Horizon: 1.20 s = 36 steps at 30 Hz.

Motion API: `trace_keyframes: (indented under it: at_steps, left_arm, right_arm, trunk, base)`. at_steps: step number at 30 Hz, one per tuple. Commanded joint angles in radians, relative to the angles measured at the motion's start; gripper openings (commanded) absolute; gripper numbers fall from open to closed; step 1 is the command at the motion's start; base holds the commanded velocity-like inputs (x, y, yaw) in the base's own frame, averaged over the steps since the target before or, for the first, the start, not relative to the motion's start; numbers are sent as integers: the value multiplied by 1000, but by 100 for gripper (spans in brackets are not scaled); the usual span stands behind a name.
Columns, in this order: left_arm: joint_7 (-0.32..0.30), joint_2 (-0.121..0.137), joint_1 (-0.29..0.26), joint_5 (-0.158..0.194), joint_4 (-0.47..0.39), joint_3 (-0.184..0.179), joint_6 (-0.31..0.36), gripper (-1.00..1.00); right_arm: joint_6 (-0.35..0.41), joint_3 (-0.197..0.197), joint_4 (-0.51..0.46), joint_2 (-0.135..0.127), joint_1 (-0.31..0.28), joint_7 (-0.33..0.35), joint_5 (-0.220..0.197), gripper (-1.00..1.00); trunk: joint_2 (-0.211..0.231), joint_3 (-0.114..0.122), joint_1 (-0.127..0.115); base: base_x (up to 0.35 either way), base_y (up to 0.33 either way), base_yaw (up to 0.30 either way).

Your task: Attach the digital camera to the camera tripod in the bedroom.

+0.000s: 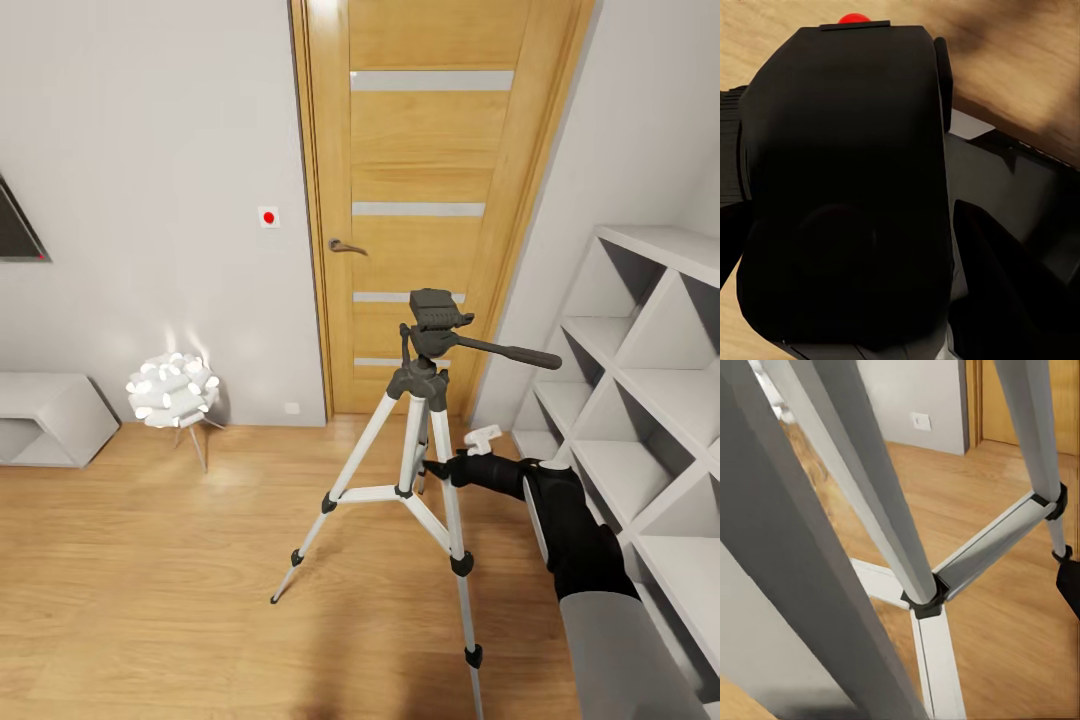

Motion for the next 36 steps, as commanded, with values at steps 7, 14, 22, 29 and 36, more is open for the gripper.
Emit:
trace_keyframes:
  at_steps: [7,14,22,29,36]
  left_arm:
    - [5,0,0,4,0,-8,-2,-100]
    - [6,0,0,4,1,-8,-2,-100]
    - [12,0,0,5,1,-7,-3,-100]
    - [19,48,-1,5,-9,-3,-2,-100]
    - [20,315,-1,17,-463,7,163,-100]
  right_arm:
    - [2,-2,-1,0,-1,-11,8,100]
    - [3,0,-1,8,-1,-14,9,-100]
    - [0,0,-1,11,-1,-15,10,-100]
    - [-5,0,-1,10,-1,-16,10,-100]
    - [-7,1,-1,10,-1,-16,11,-100]
  trunk:
    - [-1,-1,0]
    - [-1,-1,0]
    - [-1,-1,0]
    - [-1,-1,0]
    - [-1,-1,0]
  base:
    - [0,0,0]
    - [0,0,0]
    - [0,0,0]
    - [0,0,0]
    - [0,0,0]
